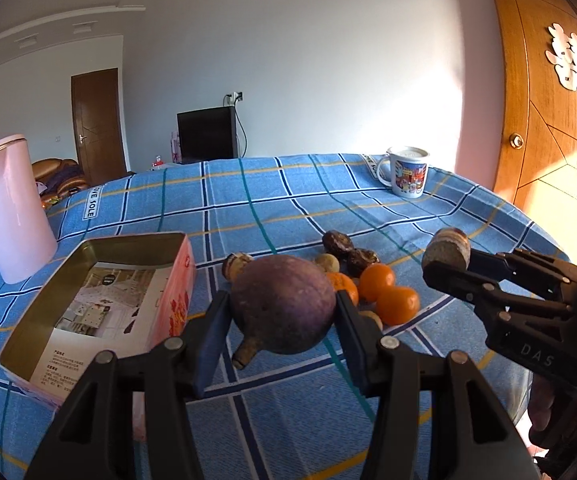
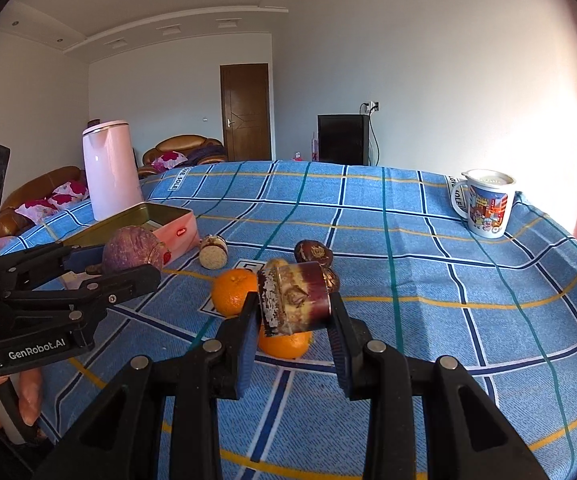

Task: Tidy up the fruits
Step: 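Carry both items over the tin box and open both grippers to drop them in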

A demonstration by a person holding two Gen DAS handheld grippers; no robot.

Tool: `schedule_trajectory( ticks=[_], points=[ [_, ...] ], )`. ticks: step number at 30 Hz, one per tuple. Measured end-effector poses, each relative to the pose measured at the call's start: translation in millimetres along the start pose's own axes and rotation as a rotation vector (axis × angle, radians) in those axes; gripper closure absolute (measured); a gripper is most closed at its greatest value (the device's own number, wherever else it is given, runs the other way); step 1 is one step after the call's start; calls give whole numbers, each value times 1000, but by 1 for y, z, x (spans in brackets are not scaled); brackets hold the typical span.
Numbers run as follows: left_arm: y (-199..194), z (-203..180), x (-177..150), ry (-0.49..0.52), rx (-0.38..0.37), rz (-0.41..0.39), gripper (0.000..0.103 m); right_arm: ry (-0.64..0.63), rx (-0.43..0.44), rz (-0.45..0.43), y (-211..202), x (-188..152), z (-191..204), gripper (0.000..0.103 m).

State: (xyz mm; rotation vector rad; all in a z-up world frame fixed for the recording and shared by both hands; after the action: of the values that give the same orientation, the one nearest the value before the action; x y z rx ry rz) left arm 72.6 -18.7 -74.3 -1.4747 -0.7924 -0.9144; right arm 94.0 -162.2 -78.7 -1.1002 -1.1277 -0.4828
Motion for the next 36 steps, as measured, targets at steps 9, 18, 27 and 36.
schedule_trajectory(
  ticks=[9, 18, 27, 36],
  points=[
    [-12, 44, 10, -42, 86, -42, 49, -47, 94, -49, 7, 39, 45, 69],
    [-21, 88, 12, -101, 155, -59, 49, -106, 163, -63, 24, 68, 90, 68],
    [-18, 126, 11, -144, 207, -50, 49, -141, 207, -38, 49, 78, 124, 68],
    [-9, 148, 3, -162, 225, -15, 49, -170, 233, 7, 79, 74, 154, 68]
  ],
)
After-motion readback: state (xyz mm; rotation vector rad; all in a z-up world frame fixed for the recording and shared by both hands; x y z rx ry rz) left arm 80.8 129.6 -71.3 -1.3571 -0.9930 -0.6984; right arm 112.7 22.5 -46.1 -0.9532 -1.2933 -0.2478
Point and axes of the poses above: each gripper's, at about its wrist camera, not at the fingertips, and y roughly the way its jaws point, z to its left, x to its top, the point moved 6 cm from there along y, roughly the way its jaws point, and after that the axes turned 1 degree about -z, right-handed, at the moved point
